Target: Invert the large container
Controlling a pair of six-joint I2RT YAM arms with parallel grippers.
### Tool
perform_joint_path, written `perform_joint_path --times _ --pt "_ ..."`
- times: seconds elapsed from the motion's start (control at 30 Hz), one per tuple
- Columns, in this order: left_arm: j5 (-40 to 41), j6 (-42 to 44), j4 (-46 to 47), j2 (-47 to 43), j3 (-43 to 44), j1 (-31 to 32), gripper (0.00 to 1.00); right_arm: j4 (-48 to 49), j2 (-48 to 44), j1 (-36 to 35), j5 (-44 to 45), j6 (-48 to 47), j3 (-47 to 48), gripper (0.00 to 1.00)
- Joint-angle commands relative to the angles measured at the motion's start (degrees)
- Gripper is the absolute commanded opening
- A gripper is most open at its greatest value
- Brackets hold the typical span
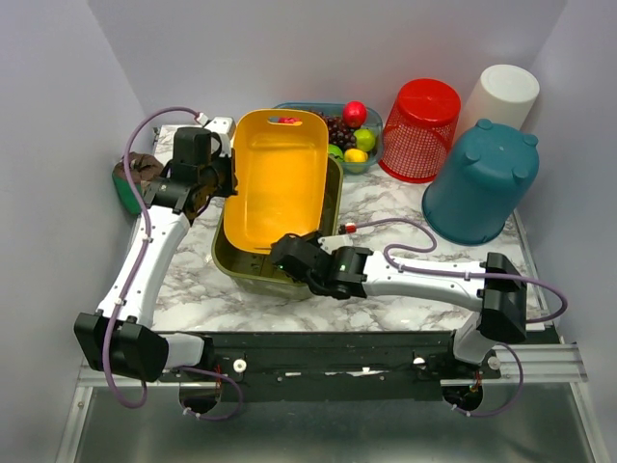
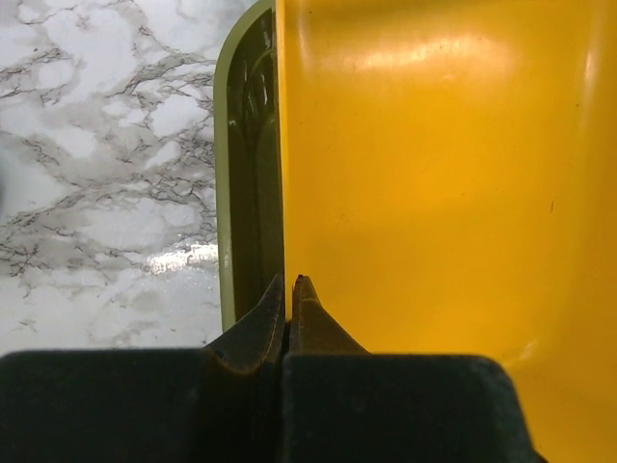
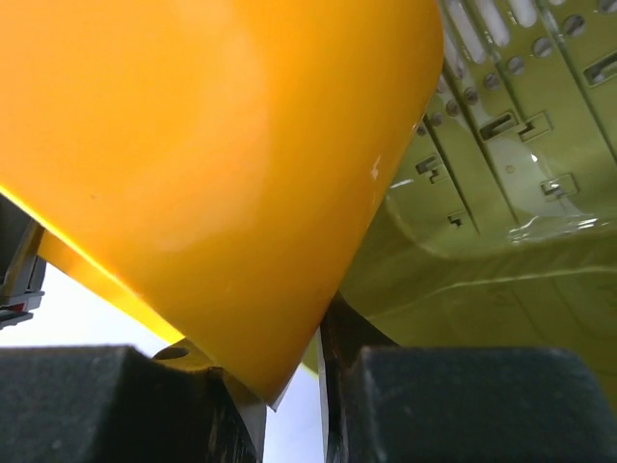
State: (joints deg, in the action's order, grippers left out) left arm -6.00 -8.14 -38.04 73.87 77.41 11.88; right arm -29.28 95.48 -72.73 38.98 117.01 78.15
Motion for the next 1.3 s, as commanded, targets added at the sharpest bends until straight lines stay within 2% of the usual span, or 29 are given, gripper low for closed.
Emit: perform_joint_path --times 0.0,0.03,0.07,0.33,0.4,0.43,0.47,0.53,0.57,0.6,0.63,0.67,0.7,0.8,0.97,1.07,1.13,1.27 --pt "-7.27 0.49 -1.25 -2.15 -0.68 0.78 0.0 6.16 -1.87 -0.4 5.57 19.41 -1.95 0.01" --pt "-7.1 0.32 -1.25 -2.23 -0.5 0.78 0.04 6.16 -2.23 -0.4 6.97 16.7 -2.04 0.0" --pt "-7.18 0.32 -0.98 -2.5 -0.33 0.78 0.11 6.08 -2.49 -0.31 9.33 15.71 -2.21 0.0" --pt "-8.24 -1.43 -0.1 -3.29 -0.15 0.78 0.15 8.61 -4.69 -0.31 17.79 9.92 -5.81 0.01" --pt "-8.85 -2.22 -0.28 -3.38 -0.24 0.78 0.15 14.84 -5.13 -0.4 20.5 4.48 -7.39 0.0" --pt "-9.11 -2.4 -0.45 -3.2 -0.24 0.78 0.15 18.0 -5.3 -0.22 20.95 -2.16 -8.18 0.0" --pt "-9.2 -2.49 -1.06 -2.77 -0.15 0.78 0.14 25.51 -5.83 -0.31 20.96 -5.71 -9.15 0.01" --pt "-9.56 -2.58 -1.59 -2.24 0.02 0.78 0.1 33.01 -6.45 0.65 18.16 -14.39 -12.22 0.0" --pt "-9.56 -2.84 -1.86 -1.89 0.03 0.78 0.06 38.28 -6.8 0.92 16.67 -16.53 -12.93 0.02" --pt "-9.56 -2.93 -1.95 -1.62 0.03 0.78 0.02 40.33 -6.89 1.27 15.17 -17.94 -13.46 0.1" --pt "-9.47 -3.19 -1.95 -1.45 -0.06 0.78 0.0 42.53 -6.89 1.19 14.98 -20.92 -14.33 0.1" --pt "-9.12 -3.46 -1.95 -1.44 -0.06 0.78 0.0 46.46 -6.89 1.19 14.81 -22.51 -14.69 0.09" --pt "-8.77 -3.63 -2.04 -1.36 -0.24 0.78 0.0 47.2 -7.06 1.27 14.37 -23.57 -14.78 0.15" --pt "-7.8 -3.72 -2.39 -0.83 0.29 0.78 0.0 47.12 -7.33 1.27 14.02 -24.55 -14.43 0.16" --pt "-7.1 -4.25 -2.48 0.22 0.99 0.78 0.0 43.52 -7.94 1.27 12.7 -20.77 -13.9 0.18" --pt "-6.83 -4.51 -2.21 1.01 1.43 0.78 0.0 44.04 -7.59 1.71 10.07 -17.96 -14.17 0.25" --pt "-7.27 -4.78 -2.47 1.37 1.87 0.69 0.0 44.39 -7.33 1.8 8.75 -18.22 -13.82 0.26" --pt "-7.27 -4.69 -2.74 1.55 2.05 0.78 0.0 51.3 -6.98 2.86 3.91 -20.5 -14.95 0.36"
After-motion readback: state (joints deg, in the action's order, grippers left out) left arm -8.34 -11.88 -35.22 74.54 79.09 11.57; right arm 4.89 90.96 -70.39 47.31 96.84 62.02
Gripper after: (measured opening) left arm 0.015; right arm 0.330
